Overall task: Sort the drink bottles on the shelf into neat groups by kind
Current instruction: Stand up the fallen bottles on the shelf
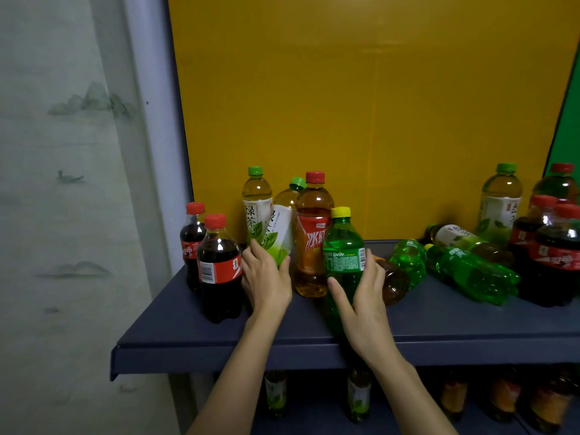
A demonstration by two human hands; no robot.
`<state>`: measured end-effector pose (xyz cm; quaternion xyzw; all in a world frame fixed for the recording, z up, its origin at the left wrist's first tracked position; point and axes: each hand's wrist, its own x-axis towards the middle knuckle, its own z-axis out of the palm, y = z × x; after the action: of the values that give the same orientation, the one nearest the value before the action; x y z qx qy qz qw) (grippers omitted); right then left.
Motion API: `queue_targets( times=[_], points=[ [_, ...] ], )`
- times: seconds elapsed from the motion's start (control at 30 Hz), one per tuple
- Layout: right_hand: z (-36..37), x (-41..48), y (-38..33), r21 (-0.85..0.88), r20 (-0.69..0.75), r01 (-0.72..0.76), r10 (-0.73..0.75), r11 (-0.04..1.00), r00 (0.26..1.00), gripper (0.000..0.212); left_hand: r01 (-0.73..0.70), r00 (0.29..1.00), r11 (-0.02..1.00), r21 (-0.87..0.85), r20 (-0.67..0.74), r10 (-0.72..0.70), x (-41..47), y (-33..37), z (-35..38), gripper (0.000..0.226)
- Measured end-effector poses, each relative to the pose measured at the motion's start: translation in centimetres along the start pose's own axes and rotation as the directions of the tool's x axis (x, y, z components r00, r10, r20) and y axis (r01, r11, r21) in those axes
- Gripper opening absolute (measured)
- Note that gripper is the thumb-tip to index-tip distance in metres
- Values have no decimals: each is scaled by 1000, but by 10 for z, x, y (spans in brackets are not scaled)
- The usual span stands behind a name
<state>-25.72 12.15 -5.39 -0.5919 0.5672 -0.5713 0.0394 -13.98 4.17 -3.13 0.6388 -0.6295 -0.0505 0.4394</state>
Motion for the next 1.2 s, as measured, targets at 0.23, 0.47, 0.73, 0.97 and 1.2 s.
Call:
queue_targets(
  times=[0.23, 0.47, 0.73, 0.97, 1.2],
  points=[
    [1, 5, 7, 14, 16, 28, -28, 1000, 999, 74, 48, 999, 984, -174, 24, -45, -3, 1, -1, 70],
    [3, 7, 11, 16, 43, -4, 3, 1000, 999, 69, 59, 998, 943, -328, 47, -46, -9, -1, -2, 71],
    [5, 9, 11, -15, 41, -31, 32, 999, 999, 68, 69, 993, 922, -381, 115, -27, -11, -5, -3, 73],
    [-20, -4, 4, -37, 63, -29, 32, 999, 998, 49, -215, 974, 862, -460, -168, 153, -56, -11, -16, 52],
    [-80, 13, 23, -160, -22, -22, 18, 987, 1000, 21, -542, 836, 678, -496, -239, 494, -90, 36, -21, 17]
  ],
)
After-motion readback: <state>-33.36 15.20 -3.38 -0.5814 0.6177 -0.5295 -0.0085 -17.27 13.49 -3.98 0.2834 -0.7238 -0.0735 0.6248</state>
